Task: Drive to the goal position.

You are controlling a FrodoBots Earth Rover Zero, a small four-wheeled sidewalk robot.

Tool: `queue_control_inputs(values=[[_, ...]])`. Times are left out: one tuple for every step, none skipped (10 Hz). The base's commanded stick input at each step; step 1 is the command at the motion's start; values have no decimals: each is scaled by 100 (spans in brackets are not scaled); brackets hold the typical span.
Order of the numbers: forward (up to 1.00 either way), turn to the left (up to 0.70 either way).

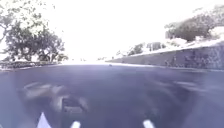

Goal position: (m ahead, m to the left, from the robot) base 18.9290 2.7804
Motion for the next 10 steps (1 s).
queue_control_inputs(values=[[70,0],[70,0],[70,0],[70,0],[70,0],[70,0],[70,0],[70,0],[70,0],[70,0]])
